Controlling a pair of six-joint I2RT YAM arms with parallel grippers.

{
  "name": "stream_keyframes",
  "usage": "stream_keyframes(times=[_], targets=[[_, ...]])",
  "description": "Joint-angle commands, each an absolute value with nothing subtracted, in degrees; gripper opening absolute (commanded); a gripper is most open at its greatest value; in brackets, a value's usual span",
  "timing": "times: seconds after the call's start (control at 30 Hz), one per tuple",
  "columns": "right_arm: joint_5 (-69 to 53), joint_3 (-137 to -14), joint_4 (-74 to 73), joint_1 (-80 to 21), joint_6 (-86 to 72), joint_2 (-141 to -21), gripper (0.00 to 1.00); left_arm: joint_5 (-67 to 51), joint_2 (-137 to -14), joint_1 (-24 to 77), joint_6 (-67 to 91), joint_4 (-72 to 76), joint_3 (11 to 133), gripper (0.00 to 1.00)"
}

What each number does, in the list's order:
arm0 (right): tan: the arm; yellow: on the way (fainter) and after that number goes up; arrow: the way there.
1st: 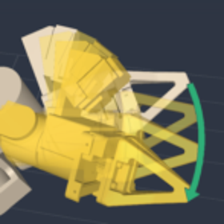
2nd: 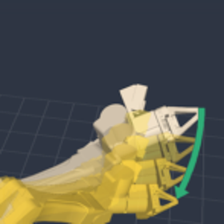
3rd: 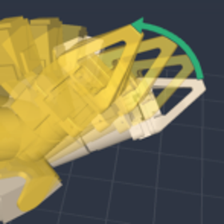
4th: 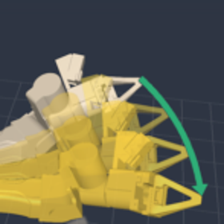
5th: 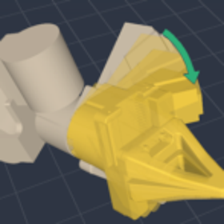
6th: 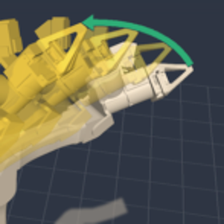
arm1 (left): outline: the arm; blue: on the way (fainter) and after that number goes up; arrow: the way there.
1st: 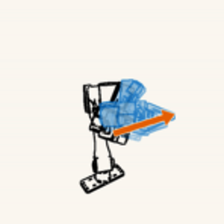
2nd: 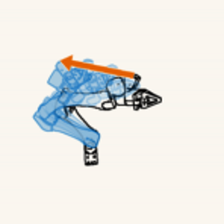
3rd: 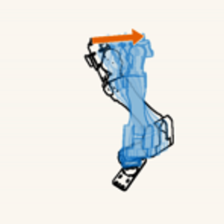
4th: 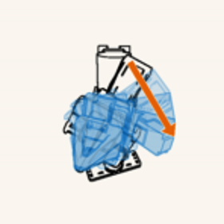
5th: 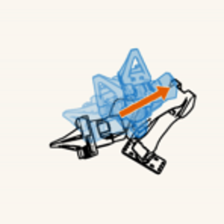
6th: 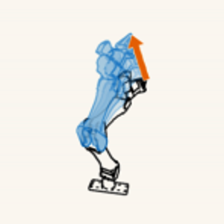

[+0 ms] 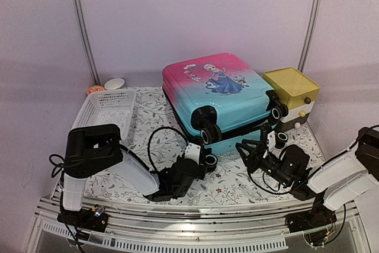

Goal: Open, take out, and arrange the luggage
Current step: Pick up the zipper from the luggage.

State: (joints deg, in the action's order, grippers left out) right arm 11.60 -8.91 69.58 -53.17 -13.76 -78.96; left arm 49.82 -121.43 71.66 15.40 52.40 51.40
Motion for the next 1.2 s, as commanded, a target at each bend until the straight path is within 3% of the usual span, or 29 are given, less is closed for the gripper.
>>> stream_keyframes(times=[0.0,0.23,0.73,1.07,1.17], targets=[[10.9,-8.3,71.1,-52.7,-14.0,-79.8,0.33,49.7,-117.4,69.9,14.3,59.2,51.2,0.29],[10.9,-8.3,71.0,-52.5,-14.0,-79.8,0.33,43.9,-113.8,69.5,15.3,61.3,45.5,0.00],[7.2,-10.9,66.3,-52.5,-13.0,-78.3,0.35,33.9,-107.4,67.1,20.7,66.4,35.1,0.00],[4.7,-12.7,64.3,-52.6,-11.8,-78.0,0.36,31.0,-108.1,66.7,19.6,66.8,35.3,0.00],[5.1,-12.7,64.3,-52.6,-11.8,-77.9,0.37,28.3,-108.6,66.5,18.6,65.1,36.7,0.11]])
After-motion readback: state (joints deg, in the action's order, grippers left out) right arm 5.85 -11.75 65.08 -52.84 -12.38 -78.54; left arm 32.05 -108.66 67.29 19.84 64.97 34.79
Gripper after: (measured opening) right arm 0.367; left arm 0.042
